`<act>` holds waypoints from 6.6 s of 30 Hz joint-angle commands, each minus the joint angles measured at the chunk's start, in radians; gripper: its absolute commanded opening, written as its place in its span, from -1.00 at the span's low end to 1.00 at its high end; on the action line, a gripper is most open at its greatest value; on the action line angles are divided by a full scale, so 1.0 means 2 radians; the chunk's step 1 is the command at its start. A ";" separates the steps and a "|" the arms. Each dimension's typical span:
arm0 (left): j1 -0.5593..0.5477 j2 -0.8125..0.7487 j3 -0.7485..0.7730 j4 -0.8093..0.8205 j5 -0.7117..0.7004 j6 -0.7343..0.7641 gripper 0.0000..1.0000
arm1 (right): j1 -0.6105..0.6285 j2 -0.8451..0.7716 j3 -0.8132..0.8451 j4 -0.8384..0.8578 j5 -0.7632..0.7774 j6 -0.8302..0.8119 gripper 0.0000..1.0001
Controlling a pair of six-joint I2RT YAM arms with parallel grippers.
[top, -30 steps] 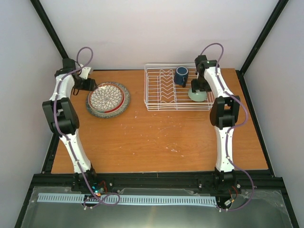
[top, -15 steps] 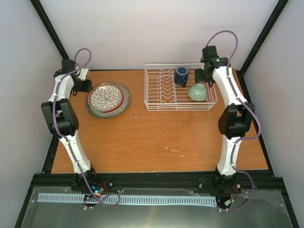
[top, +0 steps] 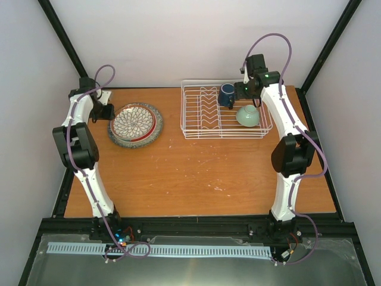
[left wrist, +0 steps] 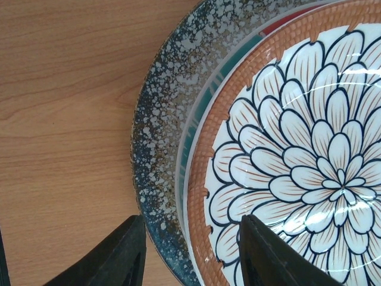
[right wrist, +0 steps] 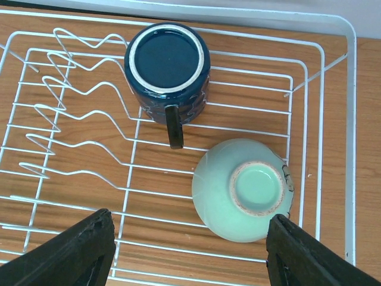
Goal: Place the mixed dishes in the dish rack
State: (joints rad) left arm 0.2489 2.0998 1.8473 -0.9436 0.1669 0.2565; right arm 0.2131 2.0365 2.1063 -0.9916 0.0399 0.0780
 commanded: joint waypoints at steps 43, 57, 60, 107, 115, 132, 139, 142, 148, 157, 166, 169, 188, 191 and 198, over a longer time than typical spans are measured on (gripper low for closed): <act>0.002 0.016 0.022 0.007 0.152 0.028 -0.99 | 0.010 0.025 0.016 -0.013 -0.013 -0.009 0.38; 0.009 0.030 0.017 0.031 0.310 0.075 -0.99 | 0.010 0.047 0.019 -0.005 -0.058 -0.009 0.37; 0.018 0.036 0.011 0.039 0.352 0.086 -0.99 | 0.009 0.051 0.019 -0.003 -0.067 -0.008 0.37; -0.041 -0.116 -0.078 0.375 0.505 -0.092 -0.99 | 0.009 -0.008 -0.122 0.213 -0.322 0.003 0.35; -0.130 -0.092 -0.051 0.438 0.400 -0.100 -0.99 | 0.005 -0.095 -0.230 0.316 -0.215 0.008 0.36; -0.222 -0.007 0.049 0.532 0.216 -0.058 -0.99 | -0.021 -0.223 -0.411 0.469 -0.027 0.048 0.36; -0.270 0.045 0.102 0.562 0.148 0.005 -0.99 | -0.023 -0.249 -0.453 0.512 -0.015 0.051 0.36; -0.279 0.054 0.097 0.592 0.124 0.025 -0.99 | -0.023 -0.262 -0.473 0.532 -0.013 0.052 0.36; -0.282 0.052 0.065 0.677 0.099 0.054 -0.99 | -0.024 -0.268 -0.492 0.556 -0.022 0.057 0.36; -0.281 0.061 0.063 0.740 0.097 0.087 -0.99 | -0.024 -0.259 -0.491 0.562 -0.024 0.055 0.35; -0.281 0.074 0.030 0.799 0.100 0.105 -0.99 | -0.025 -0.261 -0.495 0.571 -0.029 0.054 0.35; -0.281 0.077 0.016 0.817 0.095 0.114 -0.99 | -0.025 -0.261 -0.496 0.574 -0.033 0.054 0.35; -0.281 0.088 -0.034 0.848 0.105 0.134 -0.99 | -0.025 -0.255 -0.499 0.577 -0.040 0.054 0.35; -0.281 0.086 -0.042 0.835 0.105 0.139 -0.99 | -0.025 -0.254 -0.500 0.574 -0.037 0.052 0.35; -0.283 0.084 -0.071 0.812 0.097 0.156 -0.99 | -0.026 -0.255 -0.502 0.572 -0.035 0.051 0.35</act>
State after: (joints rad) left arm -0.3161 2.3009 1.7184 0.6224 0.3698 0.5282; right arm 0.1669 1.5230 1.1103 0.1310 -0.0402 0.1837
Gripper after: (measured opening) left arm 0.053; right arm 0.676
